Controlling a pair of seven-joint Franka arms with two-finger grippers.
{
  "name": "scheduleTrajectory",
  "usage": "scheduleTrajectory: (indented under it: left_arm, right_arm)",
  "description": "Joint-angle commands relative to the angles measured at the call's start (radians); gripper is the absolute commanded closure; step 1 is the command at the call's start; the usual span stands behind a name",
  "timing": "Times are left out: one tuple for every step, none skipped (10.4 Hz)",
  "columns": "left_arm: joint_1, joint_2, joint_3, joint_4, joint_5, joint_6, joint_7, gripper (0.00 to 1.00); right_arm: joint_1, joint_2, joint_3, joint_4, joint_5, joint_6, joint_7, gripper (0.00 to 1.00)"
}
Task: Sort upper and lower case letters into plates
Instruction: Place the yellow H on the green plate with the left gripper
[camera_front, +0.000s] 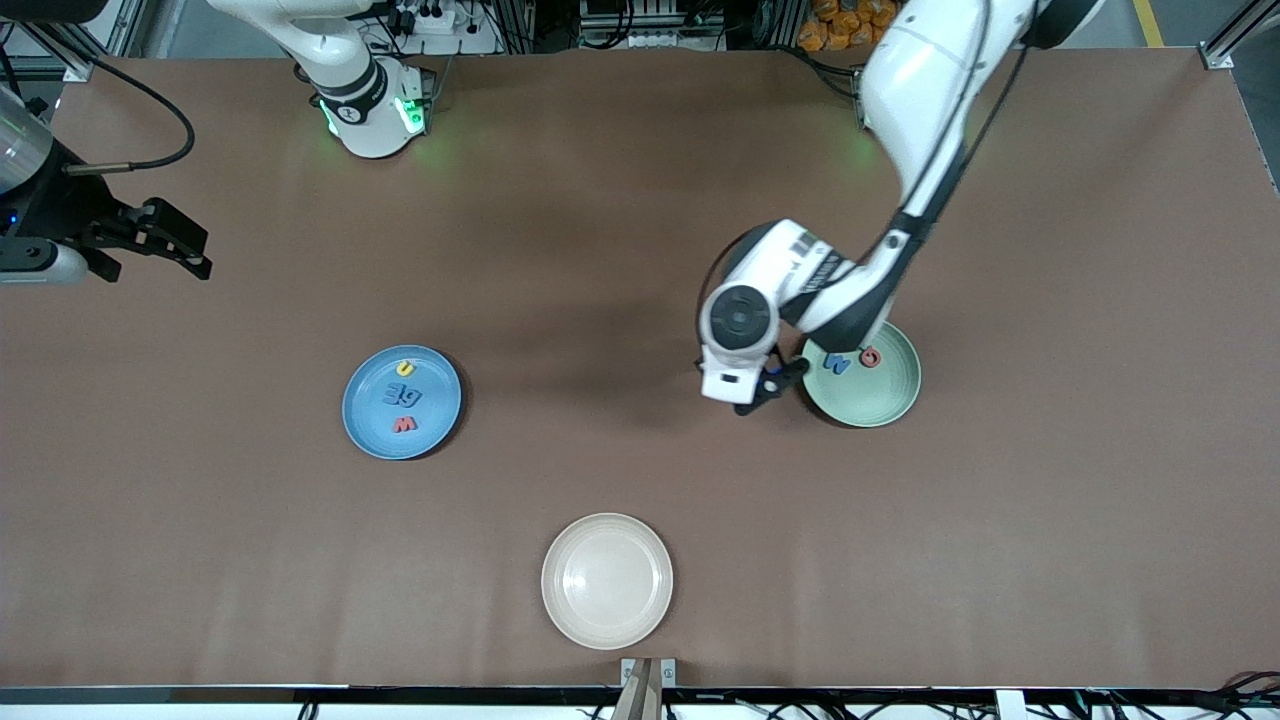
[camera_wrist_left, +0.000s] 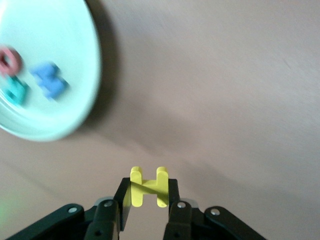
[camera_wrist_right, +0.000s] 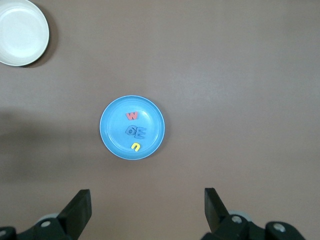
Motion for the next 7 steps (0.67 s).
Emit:
scheduleTrajectory:
  left_arm:
    - [0.086, -0.137, -0.005, -0.159, 0.023, 0.0, 0.227, 0.94]
    - [0.11, -0.155, -0.005, -0.187, 0.064, 0.002, 0.263, 0.94]
    - [0.159, -0.169, -0.011, -0.227, 0.095, 0.022, 0.306, 0.94]
    - [0.202, -0.201, -0.011, -0.3, 0.095, 0.089, 0.373, 0.94]
    - [0.242, -0.233, -0.012, -0.376, 0.095, 0.162, 0.419, 0.94]
    - [0.254, -0.235, -0.017, -0.389, 0.095, 0.184, 0.424, 0.94]
    - [0.256, -0.234, -0.017, -0.388, 0.093, 0.189, 0.424, 0.92]
  right_arm:
    - [0.004, -0.019, 0.003, -0.009, 0.013, -0.014, -0.011, 0.0]
    - [0.004, -0.027, 0.012, -0.012, 0.012, -0.026, -0.013, 0.0]
    - [0.004, -0.03, 0.015, -0.015, 0.01, -0.026, -0.013, 0.0]
    - [0.004, -0.031, 0.018, -0.015, 0.012, -0.026, -0.013, 0.0]
    - [0.004, -0.034, 0.023, -0.014, 0.012, -0.039, -0.013, 0.0]
    - [0.006, -0.036, 0.018, -0.014, 0.012, -0.046, -0.013, 0.0]
    - [0.02, -0.042, 0.01, -0.015, 0.012, -0.046, -0.013, 0.0]
